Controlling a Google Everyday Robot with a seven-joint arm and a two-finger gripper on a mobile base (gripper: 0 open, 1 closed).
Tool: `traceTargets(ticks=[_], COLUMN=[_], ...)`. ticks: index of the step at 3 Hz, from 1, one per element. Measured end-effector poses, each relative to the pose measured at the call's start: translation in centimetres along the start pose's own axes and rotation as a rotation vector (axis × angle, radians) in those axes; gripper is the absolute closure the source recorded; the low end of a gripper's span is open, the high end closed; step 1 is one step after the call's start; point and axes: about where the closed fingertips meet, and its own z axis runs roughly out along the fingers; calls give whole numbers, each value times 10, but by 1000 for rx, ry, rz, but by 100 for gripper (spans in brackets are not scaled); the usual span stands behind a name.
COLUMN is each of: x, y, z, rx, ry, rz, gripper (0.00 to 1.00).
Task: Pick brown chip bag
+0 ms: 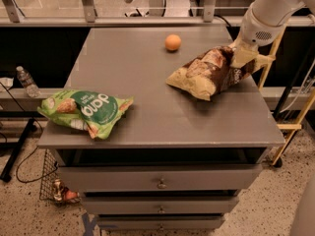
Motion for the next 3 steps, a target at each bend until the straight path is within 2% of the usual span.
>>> traceTargets(ticks=[1,3], x=[-3,-13], y=[-15,-32], z=[-37,-80], rx=[96,194], ry=[27,19], rz=[-28,-72], gripper=[100,100])
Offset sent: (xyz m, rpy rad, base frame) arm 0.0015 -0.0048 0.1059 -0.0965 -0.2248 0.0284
